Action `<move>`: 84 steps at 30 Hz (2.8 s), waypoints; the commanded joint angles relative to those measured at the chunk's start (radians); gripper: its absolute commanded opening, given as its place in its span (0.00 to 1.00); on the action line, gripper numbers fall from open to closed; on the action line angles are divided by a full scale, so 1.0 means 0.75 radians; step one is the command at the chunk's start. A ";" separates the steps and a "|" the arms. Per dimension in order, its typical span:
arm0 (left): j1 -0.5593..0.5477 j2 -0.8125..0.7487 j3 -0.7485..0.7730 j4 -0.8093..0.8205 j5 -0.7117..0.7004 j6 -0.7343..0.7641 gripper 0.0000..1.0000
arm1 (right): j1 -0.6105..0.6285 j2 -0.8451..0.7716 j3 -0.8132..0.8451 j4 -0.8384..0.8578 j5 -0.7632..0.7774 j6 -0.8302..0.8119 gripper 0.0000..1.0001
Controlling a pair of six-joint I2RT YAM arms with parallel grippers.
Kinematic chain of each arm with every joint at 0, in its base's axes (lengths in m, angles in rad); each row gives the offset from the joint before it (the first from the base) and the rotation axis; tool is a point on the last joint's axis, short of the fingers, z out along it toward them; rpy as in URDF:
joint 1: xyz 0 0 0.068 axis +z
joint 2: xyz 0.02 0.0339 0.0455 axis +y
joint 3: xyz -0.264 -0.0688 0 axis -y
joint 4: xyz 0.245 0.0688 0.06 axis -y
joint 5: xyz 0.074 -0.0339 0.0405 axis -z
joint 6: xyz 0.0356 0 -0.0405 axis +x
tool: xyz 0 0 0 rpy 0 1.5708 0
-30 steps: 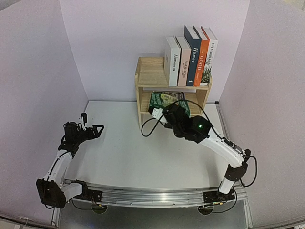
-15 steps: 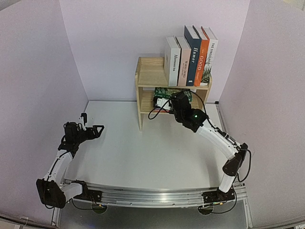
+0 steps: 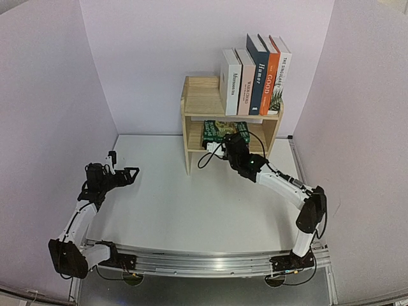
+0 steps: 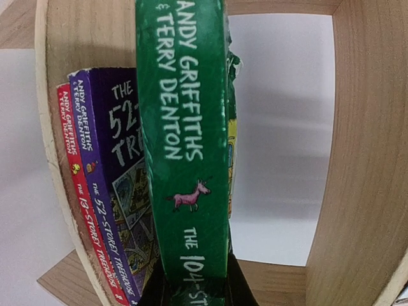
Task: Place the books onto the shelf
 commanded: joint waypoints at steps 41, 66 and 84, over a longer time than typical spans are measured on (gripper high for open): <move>0.002 -0.037 0.000 -0.012 0.006 0.031 1.00 | -0.103 0.093 0.091 -0.112 -0.152 0.070 0.37; 0.002 -0.033 -0.015 -0.017 0.022 0.044 1.00 | -0.128 0.036 0.149 -0.372 -0.272 0.182 0.69; 0.002 -0.039 -0.021 -0.010 -0.005 0.076 1.00 | -0.170 0.071 0.242 -0.393 -0.380 0.238 0.48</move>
